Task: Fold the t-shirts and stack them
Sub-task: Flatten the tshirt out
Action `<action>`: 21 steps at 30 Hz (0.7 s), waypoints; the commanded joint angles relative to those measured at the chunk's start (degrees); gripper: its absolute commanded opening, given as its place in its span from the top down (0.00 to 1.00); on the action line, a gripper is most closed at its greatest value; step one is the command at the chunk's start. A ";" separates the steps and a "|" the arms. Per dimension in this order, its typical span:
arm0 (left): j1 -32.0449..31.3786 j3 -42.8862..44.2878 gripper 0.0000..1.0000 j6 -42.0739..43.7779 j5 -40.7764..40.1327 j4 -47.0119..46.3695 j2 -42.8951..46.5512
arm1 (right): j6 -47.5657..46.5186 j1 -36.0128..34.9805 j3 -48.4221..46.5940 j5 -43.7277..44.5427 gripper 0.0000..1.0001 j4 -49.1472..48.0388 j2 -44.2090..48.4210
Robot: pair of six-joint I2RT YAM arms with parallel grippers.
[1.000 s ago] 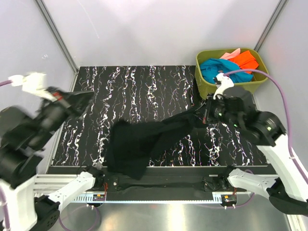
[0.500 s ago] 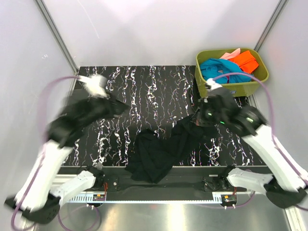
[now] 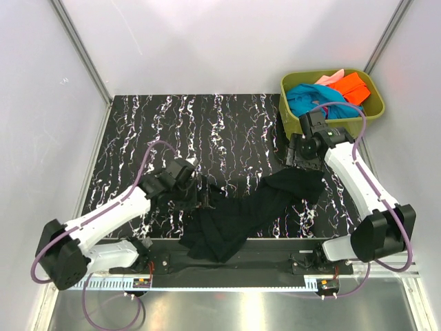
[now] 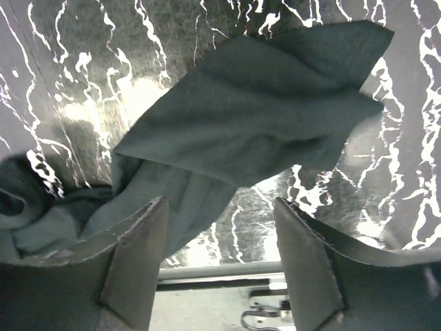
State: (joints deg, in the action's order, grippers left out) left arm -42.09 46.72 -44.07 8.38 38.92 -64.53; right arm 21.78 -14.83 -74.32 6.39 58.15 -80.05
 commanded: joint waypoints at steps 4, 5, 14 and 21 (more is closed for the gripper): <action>-0.19 0.13 0.21 -2.33 1.98 -9.03 -8.13 | -5.60 -0.29 0.84 -4.62 0.29 2.57 6.04; -0.19 0.13 0.23 -2.59 2.16 -9.56 -9.02 | -5.70 -0.20 1.11 -5.77 0.30 2.93 6.57; 0.33 1.09 0.87 -0.05 1.20 -11.50 -12.46 | -6.58 -0.55 9.01 -20.62 0.30 2.41 7.72; 6.65 12.15 1.00 4.26 -10.91 4.38 -1.24 | -4.20 -1.86 10.87 -18.62 0.30 0.74 2.19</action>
State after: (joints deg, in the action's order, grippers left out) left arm -38.37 52.10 -42.70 5.39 37.60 -73.71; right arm 16.53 -15.53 -63.70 -11.64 60.27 -75.26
